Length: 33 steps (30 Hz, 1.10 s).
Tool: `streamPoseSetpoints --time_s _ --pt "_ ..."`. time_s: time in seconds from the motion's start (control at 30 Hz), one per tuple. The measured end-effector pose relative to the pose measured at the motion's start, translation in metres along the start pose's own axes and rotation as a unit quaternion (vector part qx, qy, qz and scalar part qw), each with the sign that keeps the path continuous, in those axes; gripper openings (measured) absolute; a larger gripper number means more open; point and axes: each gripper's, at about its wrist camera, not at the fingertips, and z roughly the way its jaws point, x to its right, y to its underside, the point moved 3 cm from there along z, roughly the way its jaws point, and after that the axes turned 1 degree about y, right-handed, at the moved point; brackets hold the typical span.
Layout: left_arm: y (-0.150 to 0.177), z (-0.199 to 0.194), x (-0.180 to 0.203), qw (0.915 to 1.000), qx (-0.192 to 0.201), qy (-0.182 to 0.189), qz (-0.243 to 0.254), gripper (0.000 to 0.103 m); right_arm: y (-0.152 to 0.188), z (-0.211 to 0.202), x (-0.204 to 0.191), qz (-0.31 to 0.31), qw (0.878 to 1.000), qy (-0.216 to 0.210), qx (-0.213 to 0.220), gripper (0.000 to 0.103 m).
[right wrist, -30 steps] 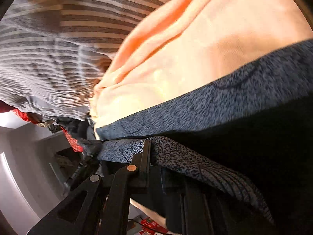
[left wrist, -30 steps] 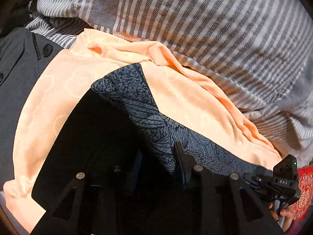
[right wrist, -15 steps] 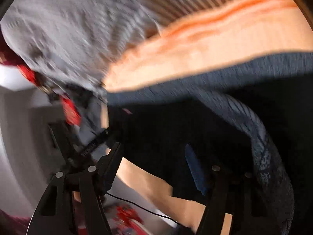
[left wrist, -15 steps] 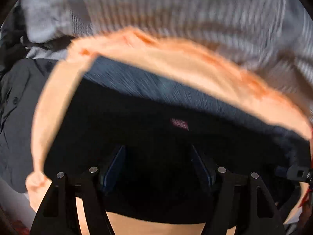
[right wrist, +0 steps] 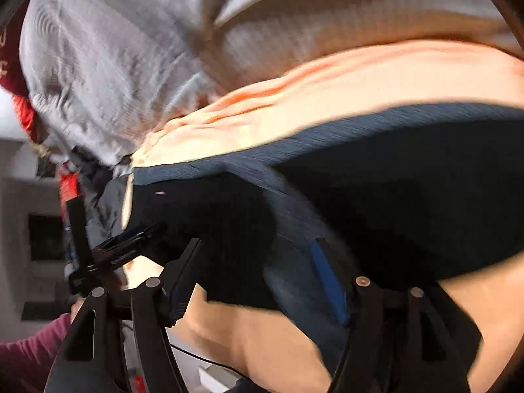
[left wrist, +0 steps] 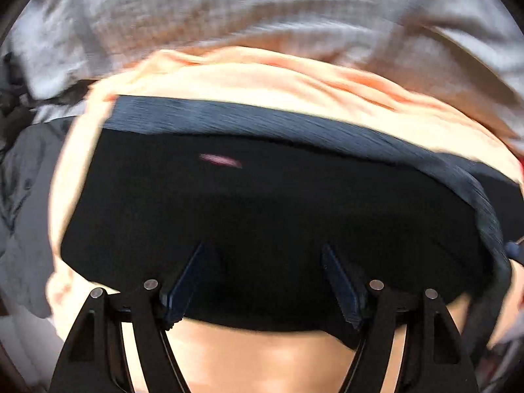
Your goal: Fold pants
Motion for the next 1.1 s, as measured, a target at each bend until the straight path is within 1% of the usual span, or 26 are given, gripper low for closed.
streamPoseSetpoints --time_s 0.1,0.2,0.23,0.27,0.3,0.33,0.4,0.5,0.63,0.73,0.87,0.9,0.97,1.0,1.03,1.07,1.1 --pt "0.022 -0.003 0.049 0.9969 -0.026 0.061 0.042 0.074 0.037 -0.036 0.036 0.046 0.998 0.029 0.028 0.071" --pt "0.046 -0.002 0.102 0.9878 -0.045 0.118 0.092 0.075 0.080 -0.068 0.075 0.097 0.993 0.048 0.049 0.071" --pt "0.053 -0.002 0.117 0.9849 -0.052 0.127 0.105 0.075 0.103 -0.078 0.090 0.123 0.989 0.056 0.055 0.071" --pt "0.059 -0.002 0.129 0.9825 -0.056 0.137 0.114 0.075 0.117 -0.081 0.098 0.141 0.987 0.060 0.059 0.071" --pt "0.066 -0.003 0.144 0.9781 -0.061 0.157 0.122 0.075 0.137 -0.085 0.107 0.163 0.983 0.063 0.062 0.071" --pt "0.072 -0.004 0.154 0.9746 -0.065 0.173 0.127 0.075 0.157 -0.087 0.116 0.182 0.979 0.067 0.063 0.071" --pt "0.081 -0.001 0.171 0.9685 -0.072 0.192 0.142 0.075 0.196 -0.089 0.132 0.219 0.970 0.080 0.066 0.071" --pt "0.090 0.005 0.191 0.9644 -0.078 0.197 0.158 0.075 0.246 -0.086 0.152 0.271 0.957 0.072 0.077 0.071" --pt "0.089 0.016 0.196 0.9639 -0.085 0.200 0.153 0.075 0.295 -0.065 0.170 0.334 0.939 0.028 0.083 0.071" --pt "0.089 0.018 0.200 0.9643 -0.080 0.202 0.151 0.075 0.309 -0.045 0.174 0.354 0.931 0.007 0.088 0.071" --pt "0.085 0.023 0.206 0.9642 -0.077 0.193 0.164 0.074 0.314 -0.033 0.178 0.365 0.923 -0.040 0.116 0.070" --pt "0.086 0.024 0.208 0.9639 -0.076 0.191 0.170 0.075 0.313 -0.032 0.178 0.362 0.923 -0.047 0.123 0.068" --pt "0.088 0.028 0.214 0.9639 -0.077 0.187 0.174 0.075 0.311 -0.031 0.178 0.357 0.923 -0.062 0.130 0.059" --pt "0.089 0.029 0.217 0.9636 -0.079 0.187 0.173 0.074 0.309 -0.029 0.178 0.356 0.923 -0.070 0.129 0.051" --pt "0.090 0.030 0.220 0.9635 -0.080 0.189 0.172 0.074 0.307 -0.028 0.178 0.356 0.923 -0.074 0.125 0.035" --pt "0.091 0.029 0.221 0.9637 -0.079 0.189 0.172 0.072 0.306 -0.027 0.179 0.357 0.923 -0.083 0.117 0.021" --pt "0.092 0.029 0.224 0.9635 -0.080 0.188 0.173 0.055 0.306 -0.026 0.179 0.360 0.922 -0.096 0.108 0.007"
